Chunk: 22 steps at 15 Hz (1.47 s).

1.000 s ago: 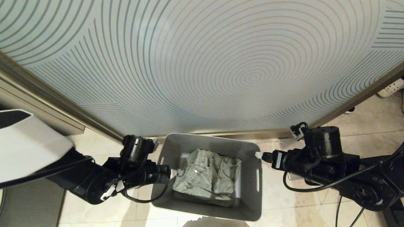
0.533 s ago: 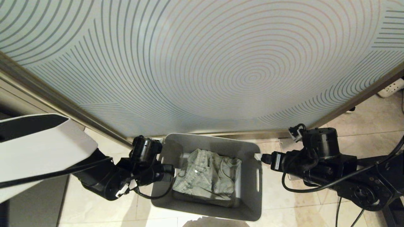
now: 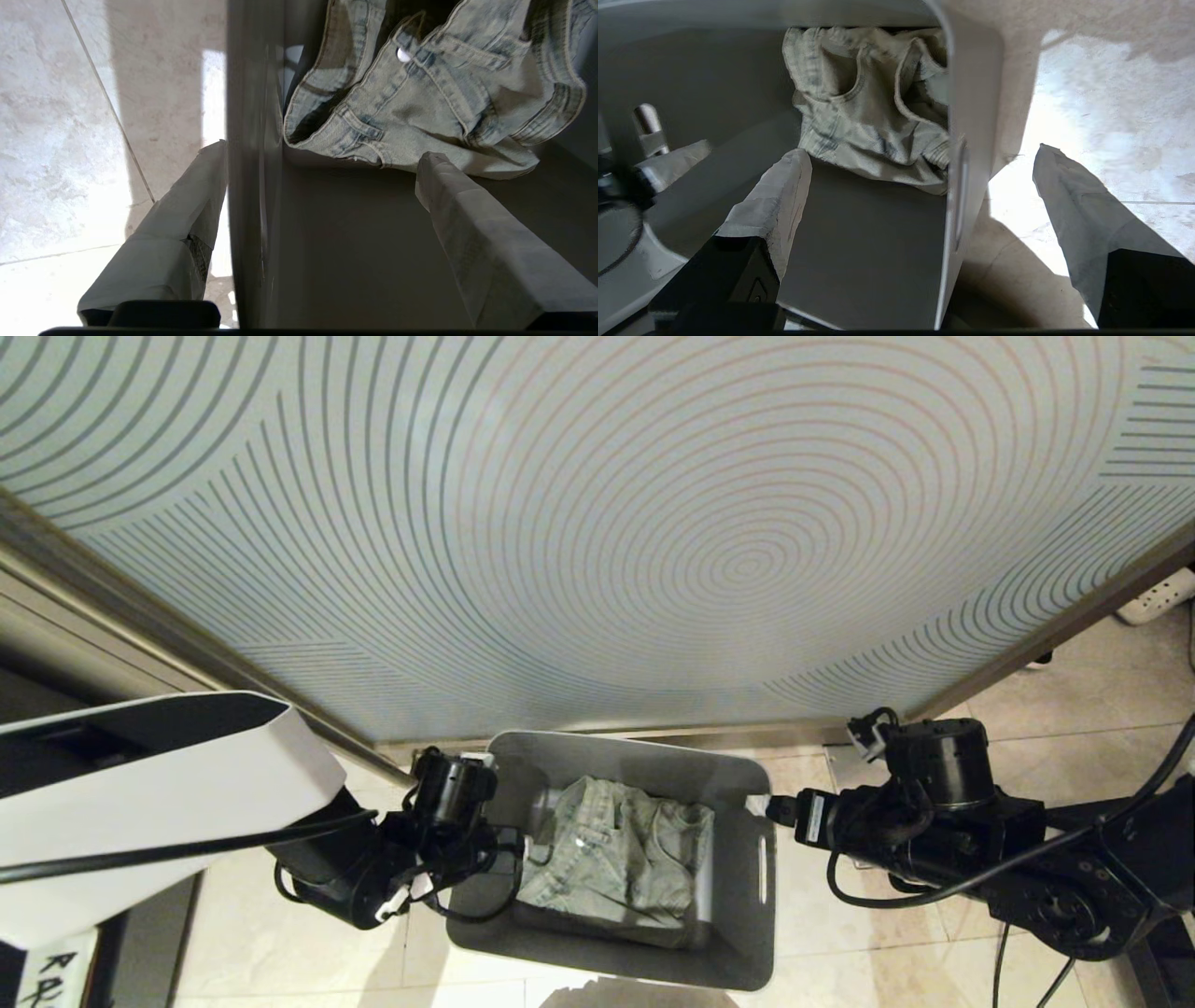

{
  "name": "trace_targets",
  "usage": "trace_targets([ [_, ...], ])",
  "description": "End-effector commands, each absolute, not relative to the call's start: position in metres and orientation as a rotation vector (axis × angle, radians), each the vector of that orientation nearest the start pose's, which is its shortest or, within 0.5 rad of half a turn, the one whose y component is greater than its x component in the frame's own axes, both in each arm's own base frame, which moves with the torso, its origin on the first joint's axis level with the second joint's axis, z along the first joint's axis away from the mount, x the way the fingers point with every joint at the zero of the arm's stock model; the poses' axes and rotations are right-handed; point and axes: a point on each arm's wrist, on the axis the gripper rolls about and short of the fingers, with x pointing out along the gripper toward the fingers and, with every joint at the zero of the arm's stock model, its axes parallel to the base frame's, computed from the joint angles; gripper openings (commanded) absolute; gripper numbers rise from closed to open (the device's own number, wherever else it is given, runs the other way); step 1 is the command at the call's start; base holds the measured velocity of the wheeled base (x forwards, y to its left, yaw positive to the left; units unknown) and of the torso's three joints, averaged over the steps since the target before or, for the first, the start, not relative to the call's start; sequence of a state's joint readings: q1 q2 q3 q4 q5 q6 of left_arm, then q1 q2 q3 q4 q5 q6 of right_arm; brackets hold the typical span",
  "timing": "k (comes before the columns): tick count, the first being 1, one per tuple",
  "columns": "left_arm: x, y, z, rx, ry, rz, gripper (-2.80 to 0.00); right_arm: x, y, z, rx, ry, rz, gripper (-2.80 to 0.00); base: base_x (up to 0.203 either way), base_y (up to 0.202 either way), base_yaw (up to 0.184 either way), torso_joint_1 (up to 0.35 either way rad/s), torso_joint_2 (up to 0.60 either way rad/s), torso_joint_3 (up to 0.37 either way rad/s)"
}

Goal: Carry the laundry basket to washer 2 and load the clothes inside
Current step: Pick up the clothes basket and put it beside the washing machine

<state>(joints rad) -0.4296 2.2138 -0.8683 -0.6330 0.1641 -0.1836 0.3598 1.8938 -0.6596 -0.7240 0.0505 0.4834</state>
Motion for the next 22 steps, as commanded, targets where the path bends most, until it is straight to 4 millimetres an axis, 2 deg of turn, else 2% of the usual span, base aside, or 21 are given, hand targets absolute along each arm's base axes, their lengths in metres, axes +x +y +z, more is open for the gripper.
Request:
trace_targets([
  [1,0.339,-0.151,0.012,0.037,0.718,-0.186,0.00,0.294,0.112,0.093,0.392,0.597,0.279,0.00,0.000,0.000,0.000,0.000,0.00,0.000],
  [12,0.339,-0.152,0.010,0.036,0.722,-0.189,0.00,0.302,0.114,0.064,0.381,0.685,0.263,0.00,0.000,0.000,0.000,0.000,0.00,0.000],
  [15,0.339,-0.153,0.010,0.034,0.722,-0.190,0.00,0.309,0.117,0.056,0.388,0.629,0.277,0.00,0.000,0.000,0.000,0.000,0.00,0.000],
  [22,0.341,-0.154,0.012,0.030,0.713,-0.192,0.00,0.318,0.121,0.032,0.387,0.649,0.285,0.00,0.000,0.000,0.000,0.000,0.00,0.000],
])
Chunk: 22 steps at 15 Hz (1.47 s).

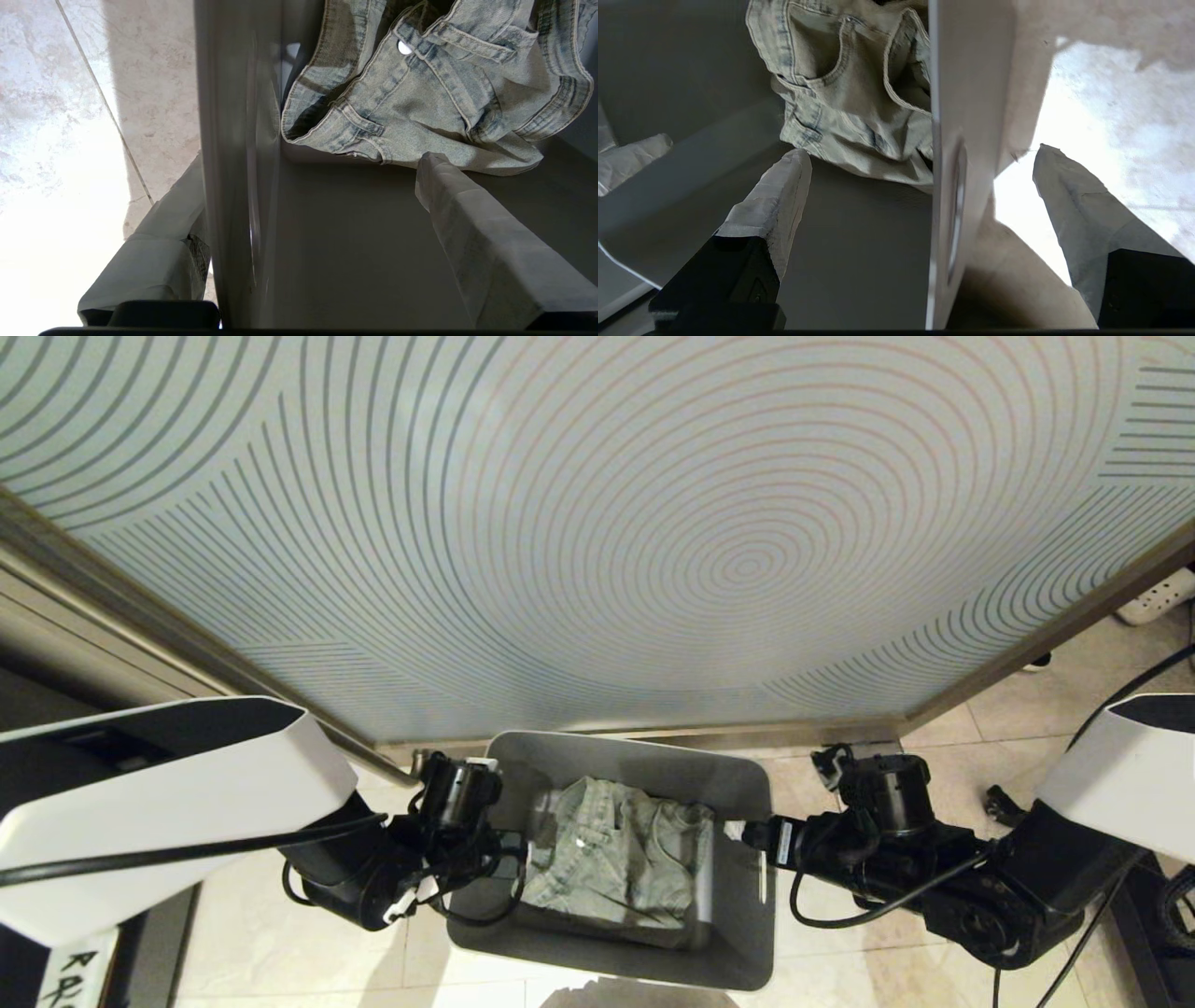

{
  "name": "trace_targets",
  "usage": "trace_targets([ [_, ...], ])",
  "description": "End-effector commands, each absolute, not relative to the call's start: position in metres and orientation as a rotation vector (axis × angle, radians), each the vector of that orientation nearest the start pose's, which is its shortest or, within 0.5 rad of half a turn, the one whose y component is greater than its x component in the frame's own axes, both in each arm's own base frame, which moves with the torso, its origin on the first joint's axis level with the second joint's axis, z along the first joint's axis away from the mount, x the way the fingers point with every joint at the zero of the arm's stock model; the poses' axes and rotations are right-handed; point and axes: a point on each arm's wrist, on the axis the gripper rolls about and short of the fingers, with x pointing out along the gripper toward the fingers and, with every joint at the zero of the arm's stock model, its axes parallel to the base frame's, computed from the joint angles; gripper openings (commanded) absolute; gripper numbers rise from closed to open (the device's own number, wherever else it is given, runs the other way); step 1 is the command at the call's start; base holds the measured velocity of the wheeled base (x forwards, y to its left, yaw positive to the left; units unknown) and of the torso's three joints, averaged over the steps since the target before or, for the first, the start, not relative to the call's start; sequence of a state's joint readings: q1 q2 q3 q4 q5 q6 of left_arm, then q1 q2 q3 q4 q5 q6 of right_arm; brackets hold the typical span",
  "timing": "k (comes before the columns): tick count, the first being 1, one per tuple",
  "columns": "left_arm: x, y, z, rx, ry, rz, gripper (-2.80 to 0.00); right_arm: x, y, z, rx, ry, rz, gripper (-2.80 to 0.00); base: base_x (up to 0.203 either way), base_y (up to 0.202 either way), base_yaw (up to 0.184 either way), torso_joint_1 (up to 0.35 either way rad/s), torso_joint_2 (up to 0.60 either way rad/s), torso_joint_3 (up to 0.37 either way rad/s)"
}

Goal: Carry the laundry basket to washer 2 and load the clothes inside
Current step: Pick up the clothes basket and put it beside the washing machine

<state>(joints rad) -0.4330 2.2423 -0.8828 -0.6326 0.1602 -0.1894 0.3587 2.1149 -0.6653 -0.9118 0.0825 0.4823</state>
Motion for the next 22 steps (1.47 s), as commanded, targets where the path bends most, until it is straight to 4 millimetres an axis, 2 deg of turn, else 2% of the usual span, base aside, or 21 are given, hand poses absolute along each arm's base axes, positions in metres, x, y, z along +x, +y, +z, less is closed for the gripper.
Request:
trace_targets([
  [1,0.341,-0.154,0.012,0.030,0.712,-0.192,0.00,0.319,0.122,0.029,0.389,0.643,0.290,0.00,0.000,0.000,0.000,0.000,0.00,0.000],
  [7,0.344,-0.154,0.007,0.031,0.717,-0.187,0.00,0.330,0.126,0.011,0.378,0.663,0.285,0.00,0.000,0.000,0.000,0.000,0.00,0.000],
  [17,0.348,-0.156,0.008,0.027,0.707,-0.188,0.00,0.337,0.128,0.002,0.376,0.671,0.283,0.00,0.000,0.000,0.000,0.000,0.00,0.000],
  [22,0.350,-0.156,-0.003,0.033,0.715,-0.183,0.00,0.337,0.129,-0.001,0.371,0.678,0.281,0.00,0.000,0.000,0.000,0.000,0.00,0.000],
])
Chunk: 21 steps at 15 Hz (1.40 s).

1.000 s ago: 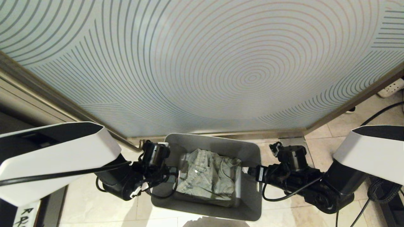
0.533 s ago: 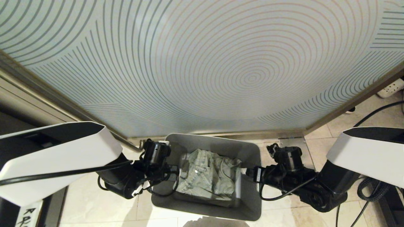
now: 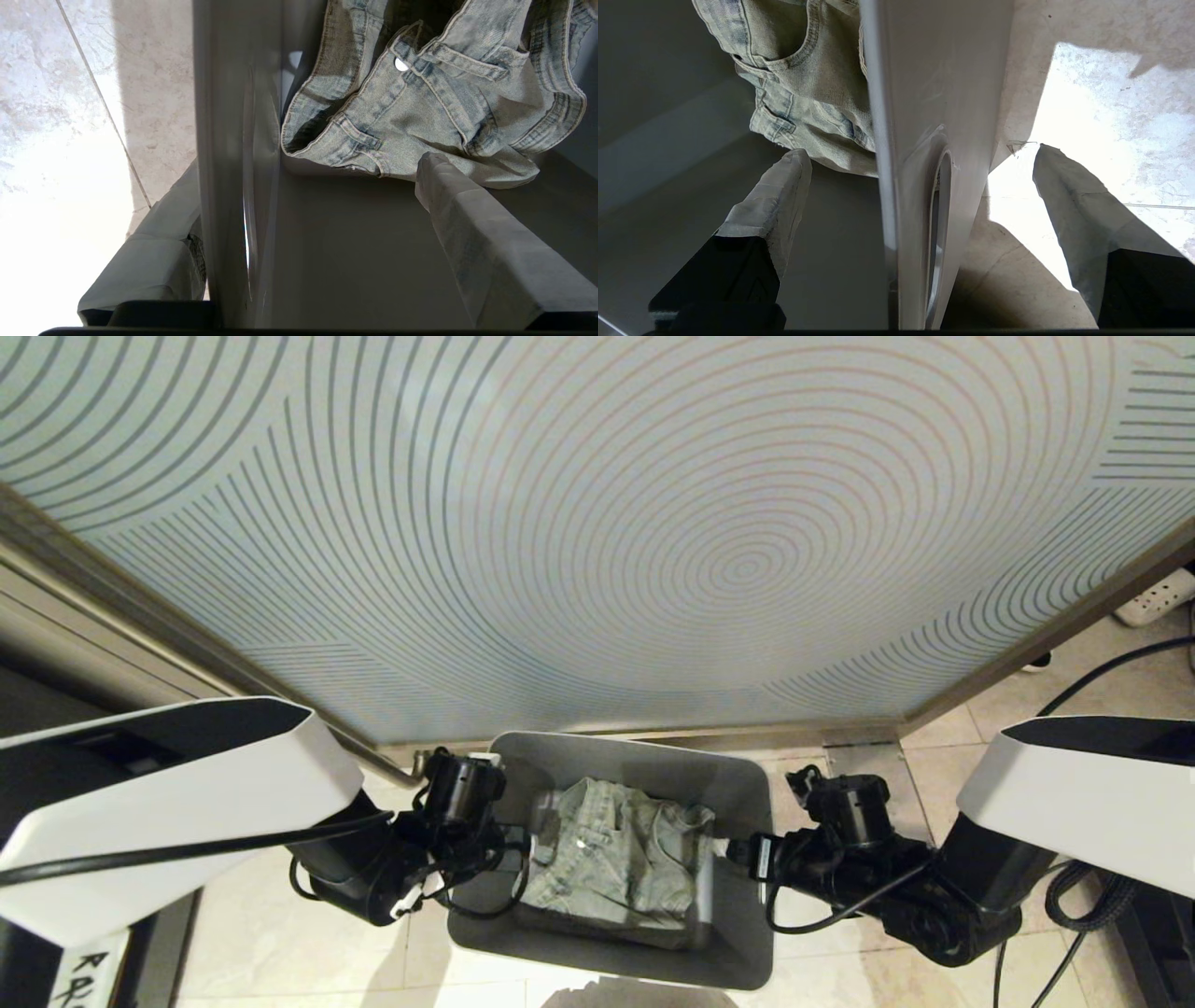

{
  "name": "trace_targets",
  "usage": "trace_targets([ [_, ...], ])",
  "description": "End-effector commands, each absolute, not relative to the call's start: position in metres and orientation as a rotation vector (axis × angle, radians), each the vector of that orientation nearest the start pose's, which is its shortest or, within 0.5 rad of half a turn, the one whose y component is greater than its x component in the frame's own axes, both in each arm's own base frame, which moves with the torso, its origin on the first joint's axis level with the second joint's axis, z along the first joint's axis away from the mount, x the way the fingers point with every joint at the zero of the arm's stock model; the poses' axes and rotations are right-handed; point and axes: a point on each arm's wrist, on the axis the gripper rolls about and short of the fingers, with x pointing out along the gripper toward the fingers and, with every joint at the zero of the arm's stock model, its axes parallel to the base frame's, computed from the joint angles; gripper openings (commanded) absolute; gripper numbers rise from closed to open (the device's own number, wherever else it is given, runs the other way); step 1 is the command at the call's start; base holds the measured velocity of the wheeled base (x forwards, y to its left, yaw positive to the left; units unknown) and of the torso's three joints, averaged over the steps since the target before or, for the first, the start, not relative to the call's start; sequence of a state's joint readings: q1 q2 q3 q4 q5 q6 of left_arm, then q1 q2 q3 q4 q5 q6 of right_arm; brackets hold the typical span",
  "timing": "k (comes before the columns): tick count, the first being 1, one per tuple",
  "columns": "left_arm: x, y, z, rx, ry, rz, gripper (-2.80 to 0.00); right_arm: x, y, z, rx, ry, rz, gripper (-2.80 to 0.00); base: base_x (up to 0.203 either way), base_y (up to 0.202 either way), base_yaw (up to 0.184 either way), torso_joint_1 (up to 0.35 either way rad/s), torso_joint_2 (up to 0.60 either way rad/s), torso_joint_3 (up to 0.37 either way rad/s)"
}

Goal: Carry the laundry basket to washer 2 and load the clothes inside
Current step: Pick up the clothes basket and put it beside the washing machine

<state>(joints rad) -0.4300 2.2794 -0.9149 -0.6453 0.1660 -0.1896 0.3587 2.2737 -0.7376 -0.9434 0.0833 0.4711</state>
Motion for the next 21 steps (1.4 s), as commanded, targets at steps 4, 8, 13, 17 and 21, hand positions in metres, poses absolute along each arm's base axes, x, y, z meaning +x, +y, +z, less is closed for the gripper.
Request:
trace_targets([
  [4,0.3530,-0.1569,-0.0021,0.029,0.686,-0.186,0.00,0.3368,0.1284,-0.0015,0.369,0.679,0.281,0.00,0.000,0.000,0.000,0.000,0.00,0.000],
  [8,0.3559,-0.1585,-0.0029,0.027,0.681,-0.188,-2.80,0.3368,0.1284,-0.0021,0.368,0.681,0.282,-2.80,0.000,0.000,0.000,0.000,0.00,0.000],
  [13,0.3559,-0.1582,-0.0072,0.032,0.692,-0.186,-2.80,0.3368,0.1284,-0.0021,0.369,0.681,0.281,-2.80,0.000,0.000,0.000,0.000,0.00,0.000],
  [17,0.3538,-0.1572,-0.0090,0.036,0.702,-0.184,-2.80,0.3367,0.1284,-0.0011,0.369,0.679,0.281,-2.80,0.000,0.000,0.000,0.000,0.00,0.000],
  [21,0.3497,-0.1553,-0.0065,0.040,0.707,-0.181,-2.80,0.3345,0.1279,0.0050,0.371,0.672,0.284,-2.80,0.000,0.000,0.000,0.000,0.00,0.000],
])
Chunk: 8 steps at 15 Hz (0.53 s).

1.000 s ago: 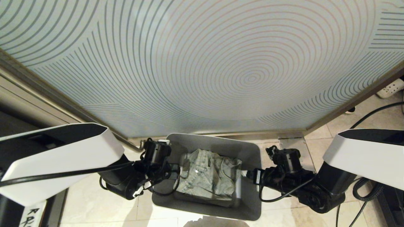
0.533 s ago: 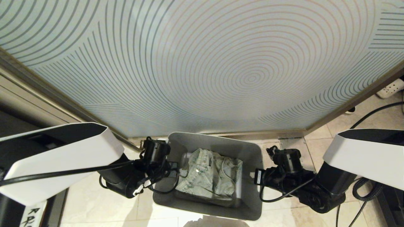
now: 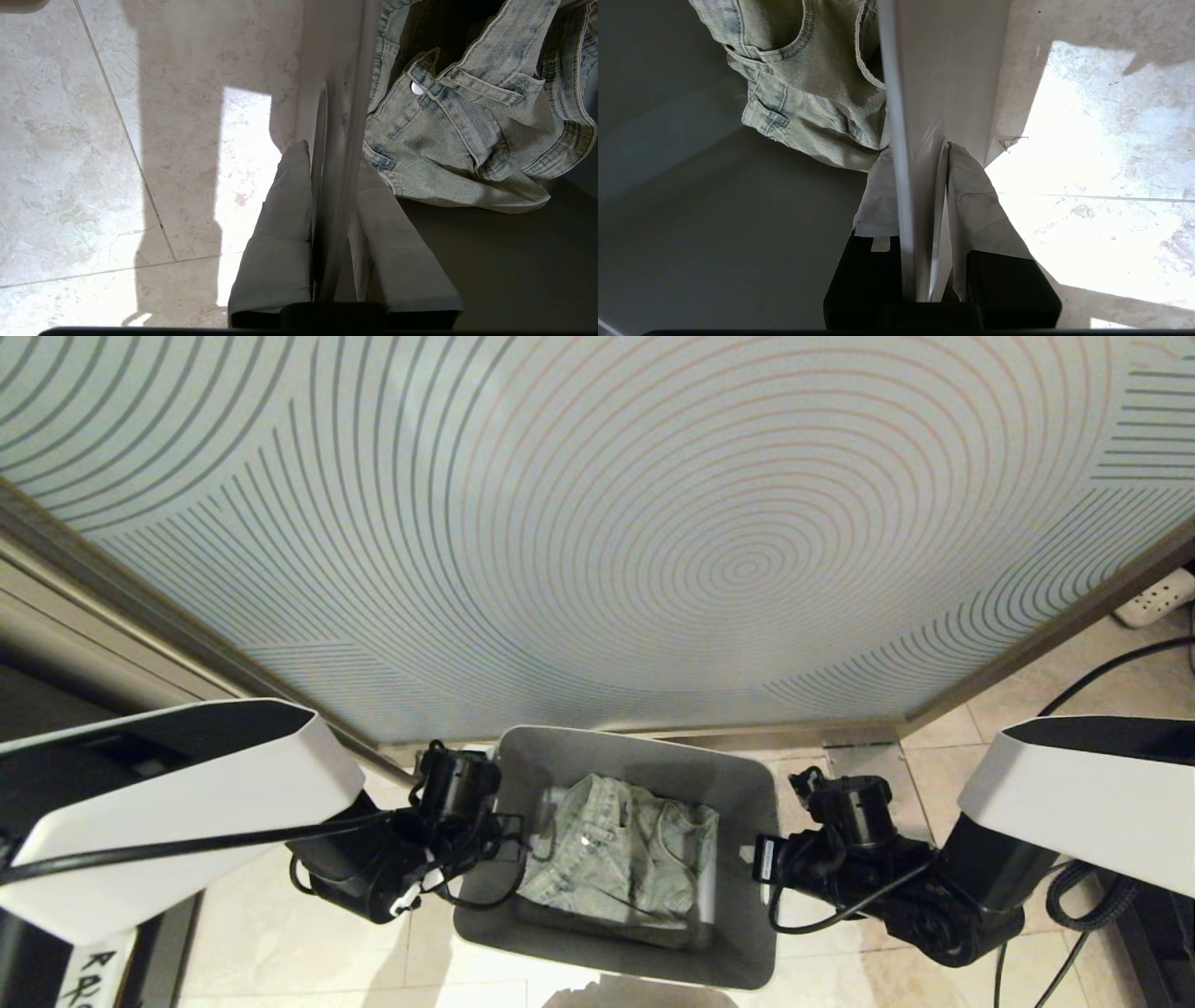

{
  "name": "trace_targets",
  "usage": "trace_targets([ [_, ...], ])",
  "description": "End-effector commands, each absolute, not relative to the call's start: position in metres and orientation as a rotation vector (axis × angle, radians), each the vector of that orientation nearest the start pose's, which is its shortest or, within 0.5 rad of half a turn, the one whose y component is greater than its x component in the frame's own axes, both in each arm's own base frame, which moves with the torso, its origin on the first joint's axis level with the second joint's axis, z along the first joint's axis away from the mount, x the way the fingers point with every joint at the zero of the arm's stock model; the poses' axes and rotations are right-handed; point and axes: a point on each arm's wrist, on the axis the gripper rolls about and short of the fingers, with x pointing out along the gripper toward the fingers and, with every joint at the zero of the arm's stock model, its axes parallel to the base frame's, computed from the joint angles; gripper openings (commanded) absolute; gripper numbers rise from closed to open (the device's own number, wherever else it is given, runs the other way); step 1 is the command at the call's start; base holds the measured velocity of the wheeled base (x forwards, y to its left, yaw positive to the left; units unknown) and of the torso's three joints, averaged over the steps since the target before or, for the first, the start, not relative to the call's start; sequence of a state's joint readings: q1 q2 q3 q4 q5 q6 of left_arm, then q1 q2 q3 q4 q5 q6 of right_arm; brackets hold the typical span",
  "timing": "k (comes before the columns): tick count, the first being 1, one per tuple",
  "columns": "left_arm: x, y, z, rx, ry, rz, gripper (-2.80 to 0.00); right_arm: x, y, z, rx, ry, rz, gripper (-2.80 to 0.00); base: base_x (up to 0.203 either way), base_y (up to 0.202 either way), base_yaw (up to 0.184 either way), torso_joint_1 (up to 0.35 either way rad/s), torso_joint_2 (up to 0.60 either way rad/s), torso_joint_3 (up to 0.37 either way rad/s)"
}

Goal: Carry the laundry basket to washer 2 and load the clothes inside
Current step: Pick up the clothes basket and put it beside the washing machine

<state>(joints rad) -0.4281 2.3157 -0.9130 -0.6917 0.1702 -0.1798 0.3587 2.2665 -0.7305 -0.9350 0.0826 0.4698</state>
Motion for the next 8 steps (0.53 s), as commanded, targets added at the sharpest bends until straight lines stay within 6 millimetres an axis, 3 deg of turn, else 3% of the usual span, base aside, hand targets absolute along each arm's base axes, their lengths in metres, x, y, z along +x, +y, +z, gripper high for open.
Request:
trace_targets([
  [1,0.348,-0.155,-0.005,0.040,0.707,-0.181,-2.80,0.332,0.127,0.008,0.371,0.670,0.286,-2.80,0.000,0.000,0.000,0.000,0.00,0.000],
  [8,0.332,-0.148,0.006,0.043,0.718,-0.182,-2.80,0.316,0.129,0.029,0.373,0.694,0.296,-2.80,0.000,0.000,0.000,0.000,0.00,0.000],
])
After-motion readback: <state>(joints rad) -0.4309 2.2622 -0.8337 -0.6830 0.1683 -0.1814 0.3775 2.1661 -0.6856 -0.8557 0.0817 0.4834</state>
